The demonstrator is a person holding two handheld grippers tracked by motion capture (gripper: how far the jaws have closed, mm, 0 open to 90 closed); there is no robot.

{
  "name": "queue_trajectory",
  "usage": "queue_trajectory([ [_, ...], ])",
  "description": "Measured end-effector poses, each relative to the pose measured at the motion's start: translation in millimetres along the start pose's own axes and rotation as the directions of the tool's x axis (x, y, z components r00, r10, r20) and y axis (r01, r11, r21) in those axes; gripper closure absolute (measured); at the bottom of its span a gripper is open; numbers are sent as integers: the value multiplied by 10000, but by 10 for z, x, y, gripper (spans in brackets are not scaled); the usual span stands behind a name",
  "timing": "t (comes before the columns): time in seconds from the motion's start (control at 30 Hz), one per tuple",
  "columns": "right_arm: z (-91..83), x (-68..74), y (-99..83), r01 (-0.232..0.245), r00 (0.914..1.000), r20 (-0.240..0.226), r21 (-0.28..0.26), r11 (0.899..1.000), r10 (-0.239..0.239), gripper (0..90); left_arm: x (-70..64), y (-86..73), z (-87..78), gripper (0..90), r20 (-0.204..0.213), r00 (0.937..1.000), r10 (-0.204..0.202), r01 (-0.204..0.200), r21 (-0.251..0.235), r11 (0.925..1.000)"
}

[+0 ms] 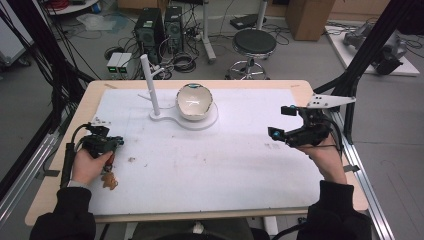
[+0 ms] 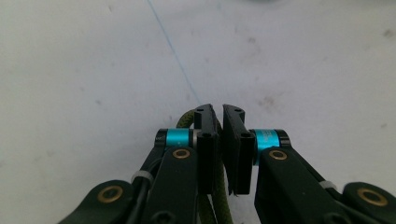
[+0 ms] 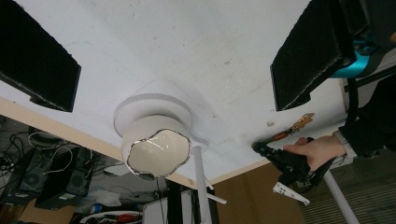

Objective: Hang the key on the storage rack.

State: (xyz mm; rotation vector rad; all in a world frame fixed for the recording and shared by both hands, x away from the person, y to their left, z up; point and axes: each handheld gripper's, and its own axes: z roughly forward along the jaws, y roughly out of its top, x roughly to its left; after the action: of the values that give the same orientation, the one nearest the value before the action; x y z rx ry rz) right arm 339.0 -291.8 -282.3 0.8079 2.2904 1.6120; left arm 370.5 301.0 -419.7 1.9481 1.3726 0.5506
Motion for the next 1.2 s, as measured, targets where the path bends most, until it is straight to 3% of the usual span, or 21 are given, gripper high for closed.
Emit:
queue_trajectory([
  [0.13,38,-9,0,17,10000,-5,88,10000,-17,12,-16,116,-217,842,234,9997,-70,87,-769,9970],
  [0.33,57,26,12,113,9999,74,84,9999,-114,12,-158,229,-472,846,318,9978,574,-524,-1393,9889],
  [0.5,83,47,26,237,9997,66,89,9997,-237,12,-209,386,-789,847,336,9966,751,-649,-2403,9685],
  [0.6,92,44,23,246,9996,101,200,9995,-248,12,-259,501,-1049,847,409,9952,886,-723,-3010,9509],
  [0.63,91,43,21,237,9997,100,230,9995,-239,12,-259,501,-1049,847,409,9952,886,-723,-3010,9509],
  [0.77,77,40,21,267,9995,136,184,9995,-269,12,-300,578,-1242,847,436,9935,1056,-845,-3404,9365],
  [0.83,67,39,21,260,9995,167,128,9996,-262,12,-314,599,-1286,847,526,9924,1110,-860,-3476,9337],
  [0.9,62,41,20,248,9996,151,153,9996,-251,12,-323,612,-1288,847,641,9907,1201,-915,-3400,9360],
  [1.03,88,38,20,268,9996,88,241,9994,-270,12,-357,641,-1216,847,836,9885,1261,-932,-3207,9426],
  [1.2,78,43,26,251,9996,93,170,9995,-253,12,-454,736,-1132,847,1116,9844,1360,-931,-3250,9411],
])
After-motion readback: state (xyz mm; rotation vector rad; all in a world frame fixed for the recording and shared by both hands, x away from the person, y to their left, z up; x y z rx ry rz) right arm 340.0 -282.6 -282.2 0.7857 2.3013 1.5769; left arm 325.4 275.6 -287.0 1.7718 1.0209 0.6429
